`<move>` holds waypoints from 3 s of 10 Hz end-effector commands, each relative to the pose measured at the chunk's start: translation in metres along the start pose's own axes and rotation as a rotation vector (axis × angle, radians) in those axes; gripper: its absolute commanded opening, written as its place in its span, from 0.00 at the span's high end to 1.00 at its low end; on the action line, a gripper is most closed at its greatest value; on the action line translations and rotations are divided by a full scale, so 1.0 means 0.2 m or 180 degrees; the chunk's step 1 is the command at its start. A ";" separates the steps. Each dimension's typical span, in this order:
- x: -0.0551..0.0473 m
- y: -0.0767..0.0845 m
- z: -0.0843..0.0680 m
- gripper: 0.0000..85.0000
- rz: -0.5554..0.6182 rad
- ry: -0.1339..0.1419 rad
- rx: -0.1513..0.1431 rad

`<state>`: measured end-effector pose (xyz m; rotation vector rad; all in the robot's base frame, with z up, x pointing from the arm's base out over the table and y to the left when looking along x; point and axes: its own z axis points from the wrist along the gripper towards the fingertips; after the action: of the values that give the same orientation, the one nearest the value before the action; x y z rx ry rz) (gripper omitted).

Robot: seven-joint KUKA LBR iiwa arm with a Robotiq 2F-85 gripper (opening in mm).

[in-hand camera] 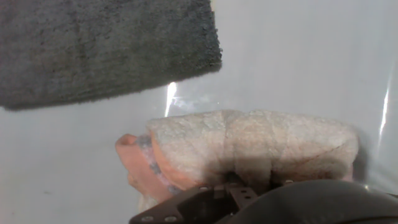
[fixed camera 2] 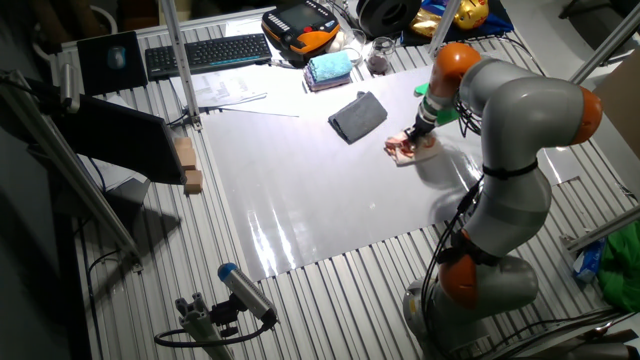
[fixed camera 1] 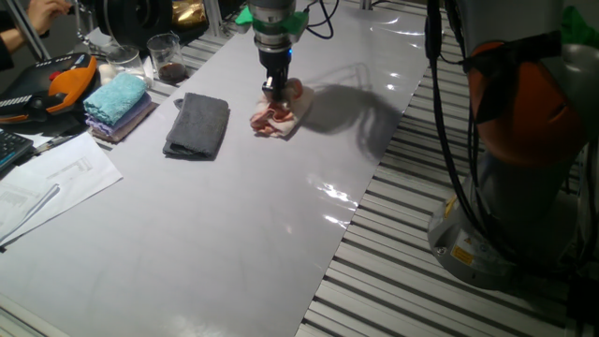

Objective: Clean the table with a cloth

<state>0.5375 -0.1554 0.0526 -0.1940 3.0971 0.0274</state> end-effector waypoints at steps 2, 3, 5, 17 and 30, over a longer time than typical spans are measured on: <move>0.02 0.05 0.02 1.00 0.0071 -0.0012 -0.0014; 0.03 0.08 0.02 1.00 0.0105 -0.0017 -0.0018; 0.02 0.11 0.01 1.00 0.0154 -0.0003 -0.0029; -0.18 0.28 0.02 1.00 0.0259 -0.0094 0.0052; -0.33 -0.01 -0.02 1.00 0.0020 -0.0132 0.0129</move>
<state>0.6034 -0.1509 0.0602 -0.1810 3.0527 -0.0325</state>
